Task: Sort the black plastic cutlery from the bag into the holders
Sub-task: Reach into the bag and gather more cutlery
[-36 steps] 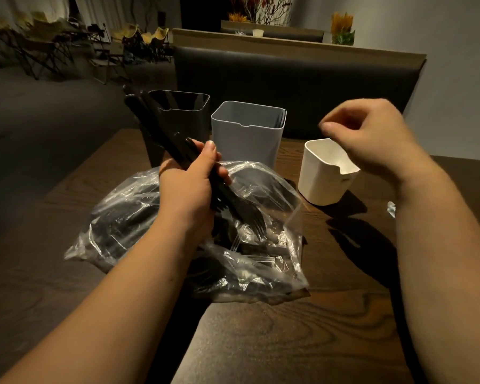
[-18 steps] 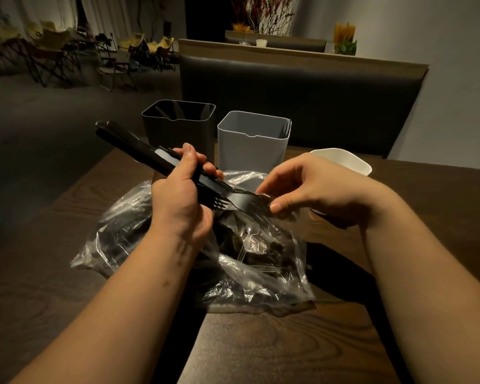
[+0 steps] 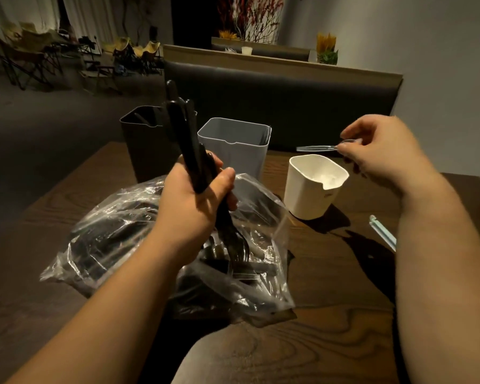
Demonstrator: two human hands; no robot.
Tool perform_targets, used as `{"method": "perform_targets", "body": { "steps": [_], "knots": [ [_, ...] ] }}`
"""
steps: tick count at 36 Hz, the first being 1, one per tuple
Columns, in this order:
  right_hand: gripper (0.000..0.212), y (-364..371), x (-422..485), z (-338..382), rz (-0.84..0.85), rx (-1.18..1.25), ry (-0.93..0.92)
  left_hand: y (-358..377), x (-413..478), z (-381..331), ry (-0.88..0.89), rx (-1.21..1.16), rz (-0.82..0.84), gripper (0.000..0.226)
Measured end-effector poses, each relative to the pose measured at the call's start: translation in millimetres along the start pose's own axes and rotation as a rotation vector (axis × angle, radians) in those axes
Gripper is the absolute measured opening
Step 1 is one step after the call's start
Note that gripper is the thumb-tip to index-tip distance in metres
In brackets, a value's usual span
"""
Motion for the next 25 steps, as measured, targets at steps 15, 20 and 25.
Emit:
{"method": "perform_targets", "body": {
  "steps": [15,20,25],
  "knots": [
    [0.025,4,2,-25,-0.103,-0.407,0.08,8,-3,20,-0.155,-0.316,0.092,0.01],
    [0.014,18,4,-24,-0.079,-0.464,0.08,11,-5,22,-0.213,-0.45,0.159,0.024],
    [0.018,39,5,-34,0.036,-0.562,0.093,8,-3,23,-0.222,-0.48,0.176,0.029]
  ]
}}
Point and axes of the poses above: each hand's wrist, its own x-axis towards the middle knuckle, its own y-axis out of the palm, z = x × y, the point moved 8 cm from there along x, towards the middle knuckle, and after that the axes turned 1 degree about y, right-handed, at the moved point
